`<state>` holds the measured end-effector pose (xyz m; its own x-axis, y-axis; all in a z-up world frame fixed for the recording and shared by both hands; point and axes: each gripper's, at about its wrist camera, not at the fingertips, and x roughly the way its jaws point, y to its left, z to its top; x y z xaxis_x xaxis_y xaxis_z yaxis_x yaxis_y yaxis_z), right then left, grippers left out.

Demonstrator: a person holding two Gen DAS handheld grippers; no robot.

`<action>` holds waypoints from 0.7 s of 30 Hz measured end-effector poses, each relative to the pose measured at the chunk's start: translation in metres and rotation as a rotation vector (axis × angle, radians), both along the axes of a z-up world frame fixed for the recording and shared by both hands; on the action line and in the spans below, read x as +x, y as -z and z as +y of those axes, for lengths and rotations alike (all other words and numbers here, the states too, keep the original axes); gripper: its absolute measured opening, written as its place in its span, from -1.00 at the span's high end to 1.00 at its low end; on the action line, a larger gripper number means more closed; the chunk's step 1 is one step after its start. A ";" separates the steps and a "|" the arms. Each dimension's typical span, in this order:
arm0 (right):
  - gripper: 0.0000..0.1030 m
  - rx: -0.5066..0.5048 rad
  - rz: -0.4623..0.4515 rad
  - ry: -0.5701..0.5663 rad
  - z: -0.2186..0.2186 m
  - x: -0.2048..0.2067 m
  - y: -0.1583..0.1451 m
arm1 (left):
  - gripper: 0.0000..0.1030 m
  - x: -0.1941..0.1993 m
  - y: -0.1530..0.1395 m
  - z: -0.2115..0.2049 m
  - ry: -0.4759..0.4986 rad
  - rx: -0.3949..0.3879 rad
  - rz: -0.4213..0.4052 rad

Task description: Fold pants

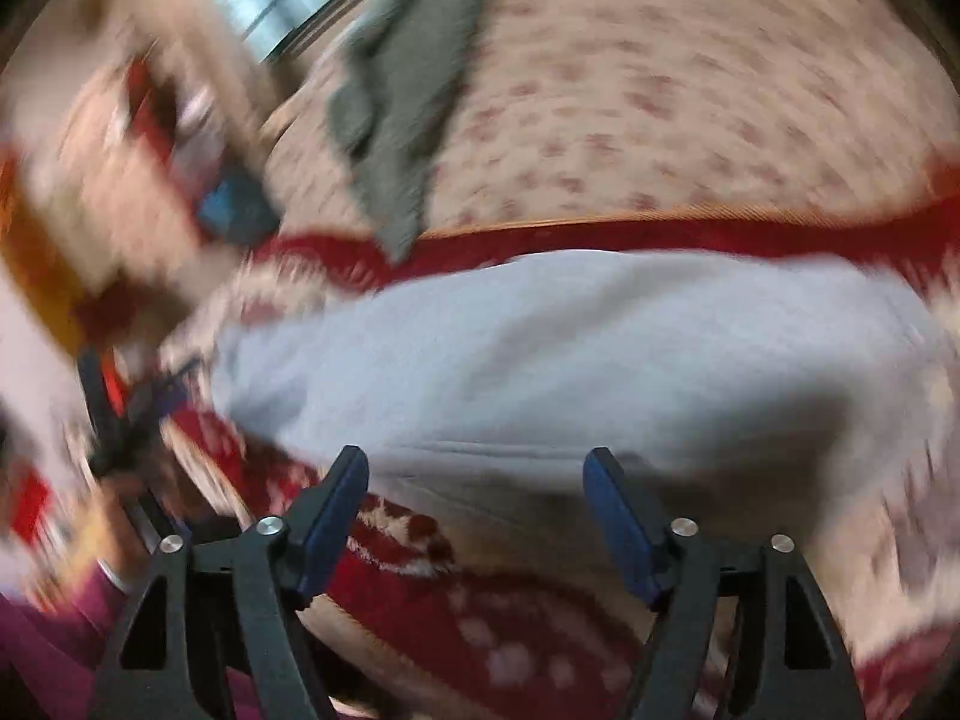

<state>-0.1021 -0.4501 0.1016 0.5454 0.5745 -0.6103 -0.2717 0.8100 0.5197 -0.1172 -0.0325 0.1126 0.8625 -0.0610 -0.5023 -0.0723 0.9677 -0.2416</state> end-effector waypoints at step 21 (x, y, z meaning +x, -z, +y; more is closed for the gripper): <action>0.73 0.459 0.051 0.304 -0.119 0.054 0.023 | -0.34 0.071 0.068 -0.243 0.694 0.082 0.233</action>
<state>-0.0484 -0.5687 0.0782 0.7044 0.6092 -0.3644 -0.0259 0.5350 0.8444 -0.0457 -0.2759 0.0443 0.5093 -0.5087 -0.6941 0.5231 0.8235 -0.2196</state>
